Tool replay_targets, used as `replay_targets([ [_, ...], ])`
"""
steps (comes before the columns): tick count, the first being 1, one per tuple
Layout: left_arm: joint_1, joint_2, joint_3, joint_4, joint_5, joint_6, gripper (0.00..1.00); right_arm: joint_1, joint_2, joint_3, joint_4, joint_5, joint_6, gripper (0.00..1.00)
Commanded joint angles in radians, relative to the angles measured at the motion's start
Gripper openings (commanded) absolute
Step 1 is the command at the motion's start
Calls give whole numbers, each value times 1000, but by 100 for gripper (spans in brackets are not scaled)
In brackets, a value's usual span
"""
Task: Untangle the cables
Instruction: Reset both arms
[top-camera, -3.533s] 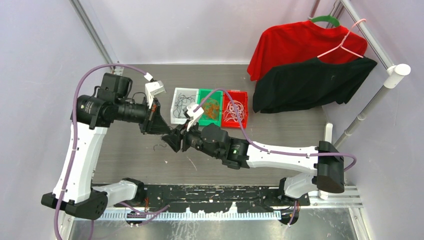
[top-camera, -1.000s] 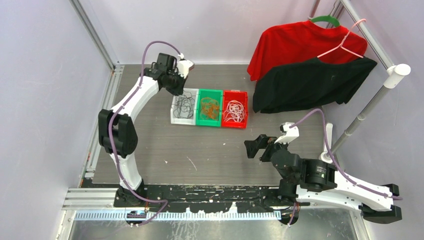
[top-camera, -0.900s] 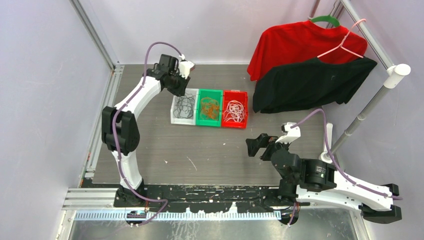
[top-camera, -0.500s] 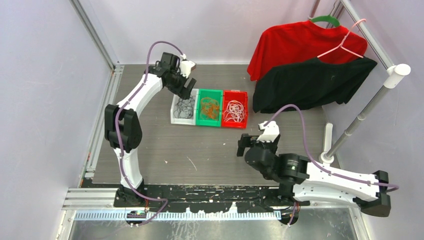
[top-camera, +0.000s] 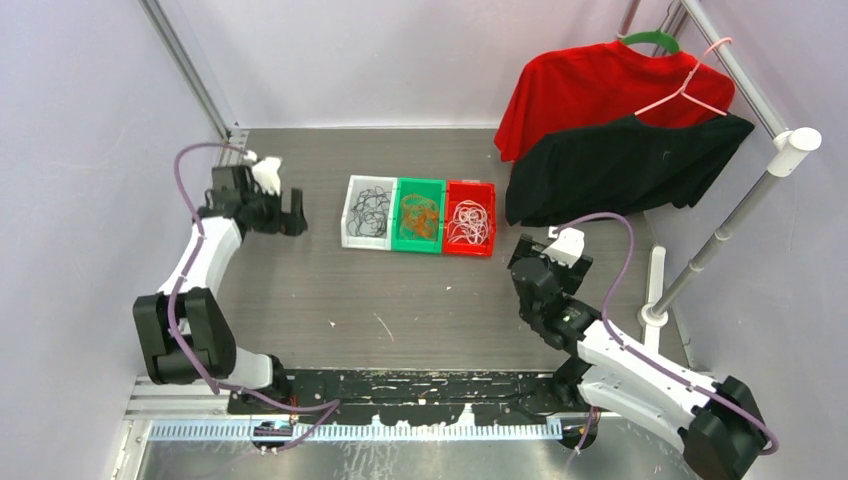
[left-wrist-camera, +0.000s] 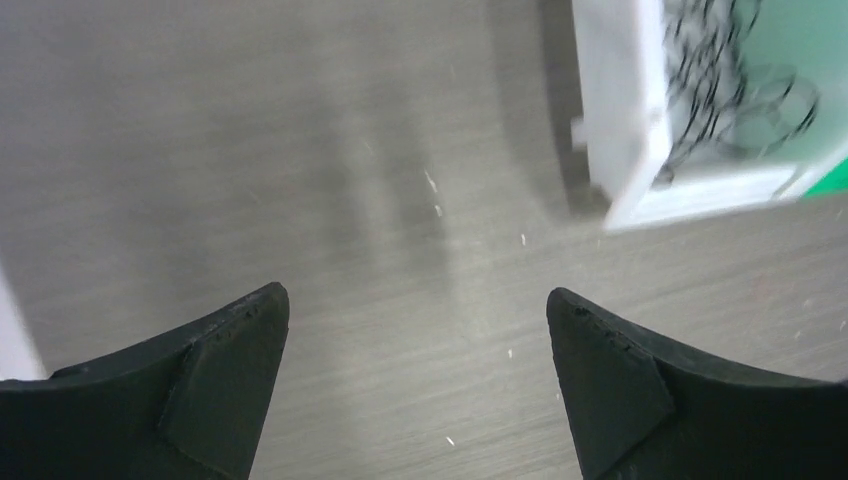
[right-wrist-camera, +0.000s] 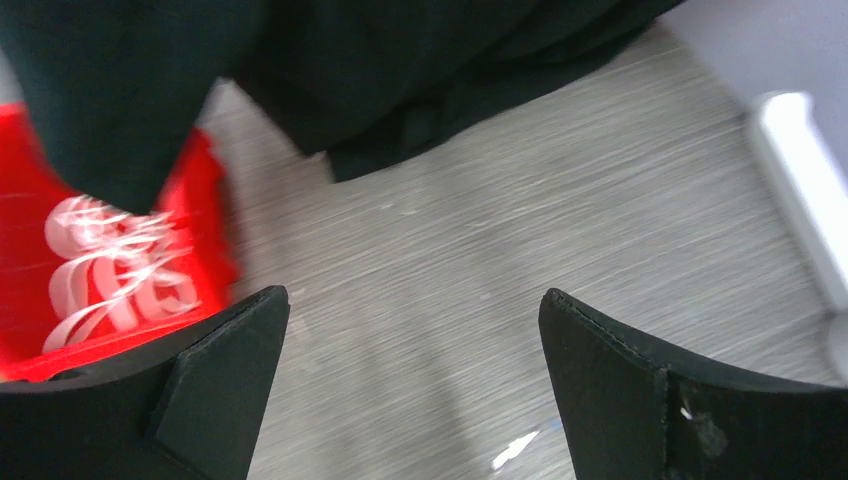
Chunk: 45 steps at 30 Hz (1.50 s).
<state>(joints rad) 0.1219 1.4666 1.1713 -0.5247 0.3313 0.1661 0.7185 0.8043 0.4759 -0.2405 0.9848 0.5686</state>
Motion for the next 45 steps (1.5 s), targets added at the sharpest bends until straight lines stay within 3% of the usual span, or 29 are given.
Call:
replay_targets([
  [1, -10, -99, -289, 371, -2, -6, 100, -88, 24, -198, 681, 264, -421, 100],
  [5, -10, -96, -513, 677, -11, -91, 100, -256, 143, -218, 765, 231, -340, 100],
  [7, -10, -65, -587, 825, -5, -143, 100, -314, 229, -244, 913, 213, -350, 100],
  [9, -10, -26, -642, 986, -2, -183, 100, -361, 328, -253, 1020, 167, -382, 100],
  [11, -10, -18, -641, 1008, -11, -204, 100, -406, 409, -246, 1089, 121, -392, 100],
  [14, -10, -5, -706, 1189, -21, -233, 100, -471, 515, -219, 1167, 6, -393, 100],
  [18, -9, 22, -846, 1490, -49, -248, 100, -539, 655, -175, 1227, -150, -412, 100],
  [24, -14, 109, -884, 1659, -50, -244, 100, -556, 704, -140, 1210, -254, -445, 100],
  [27, -34, 81, -880, 1585, -46, -213, 99, -557, 704, -186, 1284, -294, -459, 100],
  [29, -64, 85, -898, 1628, -72, -192, 100, -587, 732, -236, 1373, -427, -456, 100],
  [31, -101, 84, -909, 1645, -128, -168, 100, -578, 798, -245, 1494, -425, -500, 100],
  [36, -112, 83, -796, 1427, -179, -170, 100, -656, 746, -141, 1206, -494, -407, 100],
  [45, -112, 76, -808, 1440, -189, -174, 100, -665, 745, -149, 1223, -515, -414, 100],
])
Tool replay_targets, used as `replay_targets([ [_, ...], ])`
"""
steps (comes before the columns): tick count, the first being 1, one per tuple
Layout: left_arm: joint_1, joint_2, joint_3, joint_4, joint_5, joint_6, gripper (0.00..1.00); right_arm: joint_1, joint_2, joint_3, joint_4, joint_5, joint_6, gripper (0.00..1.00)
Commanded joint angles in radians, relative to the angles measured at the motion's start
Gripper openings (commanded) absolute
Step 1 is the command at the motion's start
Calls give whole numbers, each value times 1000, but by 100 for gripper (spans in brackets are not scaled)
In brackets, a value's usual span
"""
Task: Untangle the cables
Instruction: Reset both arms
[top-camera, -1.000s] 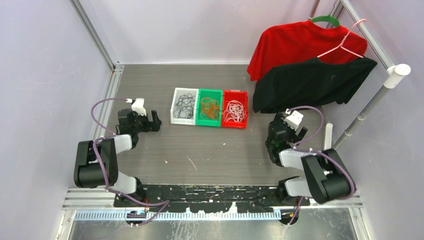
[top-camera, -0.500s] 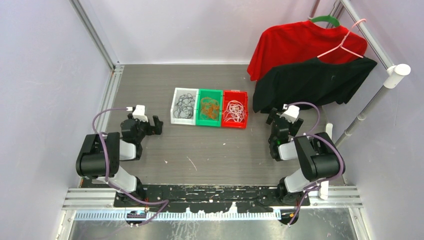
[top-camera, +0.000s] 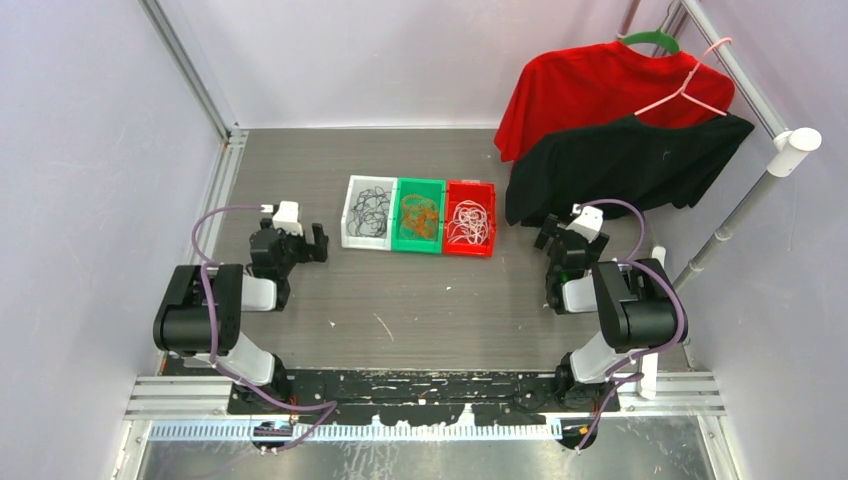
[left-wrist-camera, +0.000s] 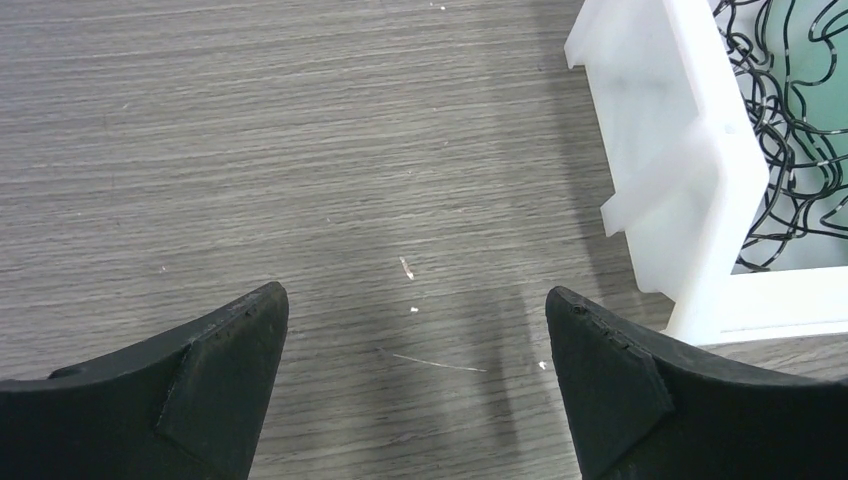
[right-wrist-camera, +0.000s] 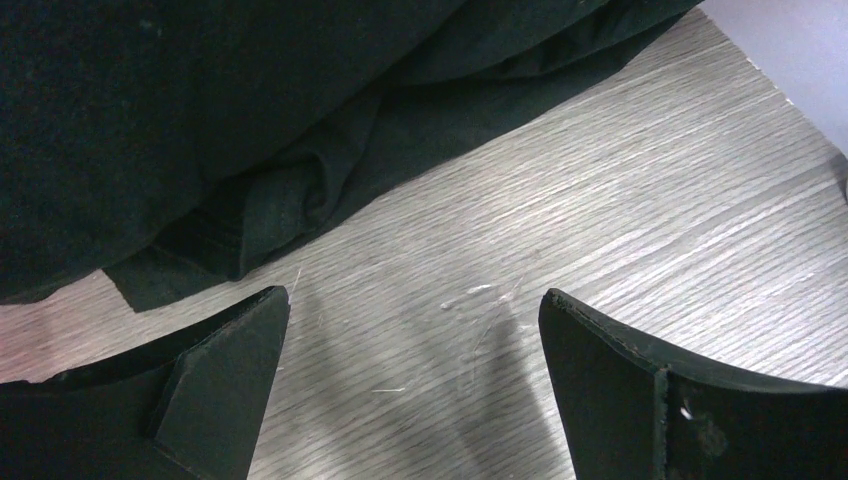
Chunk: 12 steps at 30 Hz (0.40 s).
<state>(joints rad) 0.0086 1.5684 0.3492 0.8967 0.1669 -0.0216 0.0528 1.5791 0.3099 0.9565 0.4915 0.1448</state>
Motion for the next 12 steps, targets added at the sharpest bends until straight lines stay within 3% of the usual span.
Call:
replay_targets([
  [1, 2, -26, 14, 18, -25, 14, 100, 1, -31, 18, 22, -22, 12, 100],
  [12, 2, -25, 14, 18, -25, 14, 99, -21, -33, 28, -1, -73, 23, 100],
])
